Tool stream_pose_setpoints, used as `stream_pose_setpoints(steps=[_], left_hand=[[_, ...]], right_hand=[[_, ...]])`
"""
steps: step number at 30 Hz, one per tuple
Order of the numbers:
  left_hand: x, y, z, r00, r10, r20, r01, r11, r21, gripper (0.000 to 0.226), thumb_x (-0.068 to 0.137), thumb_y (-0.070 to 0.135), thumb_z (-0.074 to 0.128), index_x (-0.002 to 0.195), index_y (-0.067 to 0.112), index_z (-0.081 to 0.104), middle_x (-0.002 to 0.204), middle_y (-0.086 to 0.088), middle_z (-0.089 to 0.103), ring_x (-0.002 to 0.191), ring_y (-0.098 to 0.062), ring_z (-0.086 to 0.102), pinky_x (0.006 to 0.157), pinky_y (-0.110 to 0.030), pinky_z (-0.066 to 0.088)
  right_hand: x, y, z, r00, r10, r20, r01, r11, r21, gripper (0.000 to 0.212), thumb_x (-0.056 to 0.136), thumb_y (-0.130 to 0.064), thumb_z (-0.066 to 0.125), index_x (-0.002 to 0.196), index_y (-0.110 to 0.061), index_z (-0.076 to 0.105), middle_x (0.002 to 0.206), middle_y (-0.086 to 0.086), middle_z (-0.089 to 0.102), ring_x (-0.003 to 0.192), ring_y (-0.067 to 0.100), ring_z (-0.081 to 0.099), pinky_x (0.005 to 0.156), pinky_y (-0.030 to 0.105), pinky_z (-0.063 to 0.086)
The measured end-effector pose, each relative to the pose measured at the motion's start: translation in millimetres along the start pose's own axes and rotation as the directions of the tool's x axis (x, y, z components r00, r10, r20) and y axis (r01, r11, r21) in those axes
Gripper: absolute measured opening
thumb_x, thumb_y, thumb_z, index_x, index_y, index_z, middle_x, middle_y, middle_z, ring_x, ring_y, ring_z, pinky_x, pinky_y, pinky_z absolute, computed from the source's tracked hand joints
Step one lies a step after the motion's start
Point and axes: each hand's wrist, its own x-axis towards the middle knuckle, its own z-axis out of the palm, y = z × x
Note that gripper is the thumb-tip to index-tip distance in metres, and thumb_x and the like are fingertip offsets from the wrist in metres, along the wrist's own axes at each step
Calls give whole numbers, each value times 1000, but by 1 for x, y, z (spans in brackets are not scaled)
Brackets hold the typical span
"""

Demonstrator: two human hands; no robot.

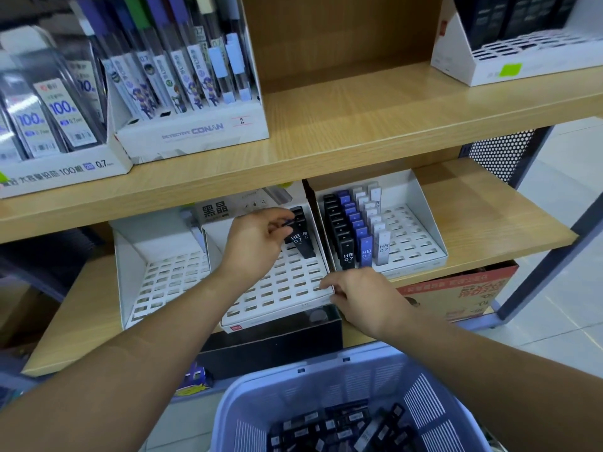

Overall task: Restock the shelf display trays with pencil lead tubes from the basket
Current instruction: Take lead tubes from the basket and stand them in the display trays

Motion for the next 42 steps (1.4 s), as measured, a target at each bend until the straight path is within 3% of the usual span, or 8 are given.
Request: stream_pose_setpoints(steps=[4,10,16,23,28,33,38,42], left_hand=[[-3,-5,-3,1000,-1,-21,0,1000,-10,20,90,10,62,104,23,68,97,3,68,85,-10,64,80,-27,54],[-1,17,-2,973,229,-10,-225,961,159,20,92,4,55,109,14,62,101,-1,61,92,-20,59,79,-32,49],[-12,39,-11,977,212,19,-213,976,35,22,91,1,53,103,19,57,89,9,57,84,-18,59,77,-44,54],[-28,84,15,991,134,-2,-131,961,-243,25,90,9,62,92,34,57,92,12,63,82,-5,64,76,-20,54],[0,101,52,963,269,3,-269,963,-12,19,88,19,66,107,22,68,94,13,67,83,0,60,80,-14,48],[48,108,87,976,188,107,-206,961,186,25,96,29,55,120,24,61,101,9,64,83,-7,56,78,-22,45],[78,108,108,955,222,198,-285,871,400,26,96,32,52,121,27,60,103,0,69,86,-19,64,77,-37,55],[87,106,111,963,133,234,-202,932,301,25,95,32,55,119,29,63,100,1,71,84,-18,66,74,-25,51]], right_hand=[[3,-8,2,998,-57,-5,57,994,-89,39,94,-12,58,129,-29,61,119,2,68,104,19,64,91,32,53],[-1,-10,6,995,-60,80,67,994,-88,34,97,-23,55,130,-21,60,120,6,65,106,24,62,92,35,52],[-14,6,-19,994,-22,110,21,1000,11,42,95,-13,53,133,-29,57,127,-1,64,110,18,61,94,27,47],[-18,58,-63,968,200,-149,-191,979,72,24,89,-14,55,102,-23,73,105,2,72,98,22,66,85,30,53],[-30,90,-72,949,275,-154,-284,958,-40,59,90,-16,56,146,-20,39,149,9,37,129,32,40,108,36,36],[-31,95,-72,947,306,-100,-303,952,52,71,90,-13,53,153,-17,21,160,12,15,141,34,28,115,37,30],[-29,105,-75,932,337,-132,-313,934,171,64,92,-13,54,151,-13,29,157,11,27,139,31,36,111,32,34],[-30,104,-73,937,334,-99,-310,930,197,54,94,-11,52,146,-7,38,148,10,41,130,29,45,105,30,38]])
